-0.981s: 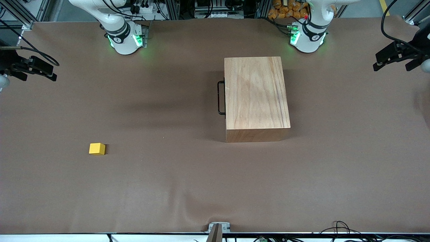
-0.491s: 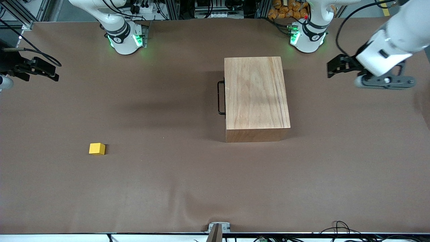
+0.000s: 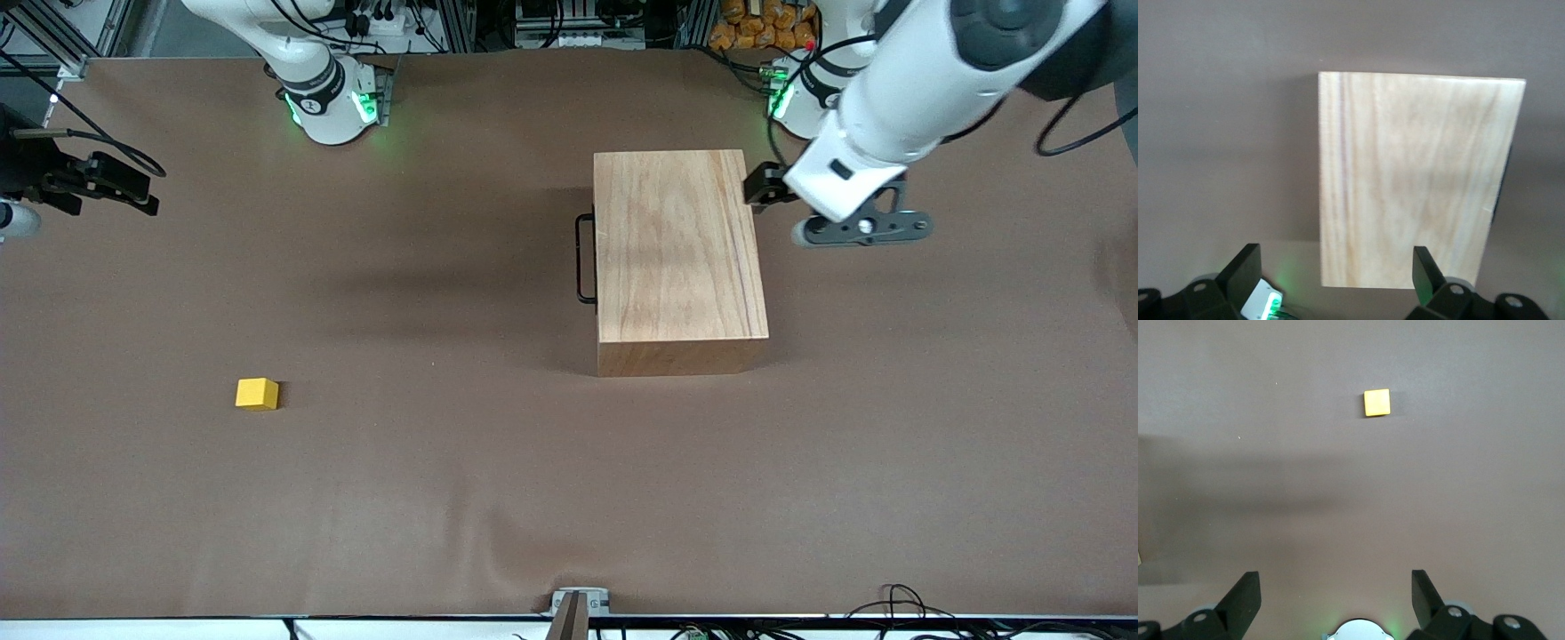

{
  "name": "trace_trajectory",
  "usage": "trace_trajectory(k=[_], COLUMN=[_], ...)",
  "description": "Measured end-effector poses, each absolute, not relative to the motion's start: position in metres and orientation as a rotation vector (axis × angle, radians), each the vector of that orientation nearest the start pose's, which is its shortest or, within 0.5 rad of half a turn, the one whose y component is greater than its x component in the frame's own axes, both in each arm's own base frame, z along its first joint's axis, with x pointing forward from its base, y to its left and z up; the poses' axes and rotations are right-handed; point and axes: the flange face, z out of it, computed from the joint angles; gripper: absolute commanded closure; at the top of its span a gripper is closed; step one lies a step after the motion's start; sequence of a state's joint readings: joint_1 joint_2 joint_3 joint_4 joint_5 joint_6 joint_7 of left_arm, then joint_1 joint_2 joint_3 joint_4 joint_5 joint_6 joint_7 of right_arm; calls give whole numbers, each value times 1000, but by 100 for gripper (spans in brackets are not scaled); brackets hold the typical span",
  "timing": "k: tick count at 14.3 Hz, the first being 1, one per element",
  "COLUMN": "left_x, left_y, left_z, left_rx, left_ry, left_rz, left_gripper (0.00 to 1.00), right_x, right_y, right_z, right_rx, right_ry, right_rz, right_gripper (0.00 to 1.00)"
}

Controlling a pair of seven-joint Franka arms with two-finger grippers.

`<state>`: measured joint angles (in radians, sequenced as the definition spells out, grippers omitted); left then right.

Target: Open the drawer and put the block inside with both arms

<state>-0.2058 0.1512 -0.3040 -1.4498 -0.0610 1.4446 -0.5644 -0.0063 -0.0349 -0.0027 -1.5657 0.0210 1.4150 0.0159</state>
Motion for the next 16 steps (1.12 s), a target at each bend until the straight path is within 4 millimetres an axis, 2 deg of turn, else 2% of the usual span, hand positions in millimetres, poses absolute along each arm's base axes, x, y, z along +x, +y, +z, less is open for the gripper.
trace_trajectory(k=[3,5,8,12,14,16], left_x=[507,501,479,442,434,438], left_y=[-328,-369,-434,-508,-536,-551], left_z=[576,560,526,473,451,428], left_rx=[-3147,-3154,-3148,-3070,-3075,-3088], left_ry=[-166,-254,-364,-407,-441,-454], left_rz=[279,266,264,175,129,79], left_gripper=[0,0,0,0,0,0], right_x=[527,527,527,527,527,527], right_y=[-3,-3,-3,-4,-4,-5], right_z=[631,629,625,622,621,620], right_rx=[-3115,-3115,-3114,-3113,-3112,-3112], right_ry=[36,38,39,42,42,42], right_rz=[189,193,208,219,223,224], right_gripper=[0,0,0,0,0,0])
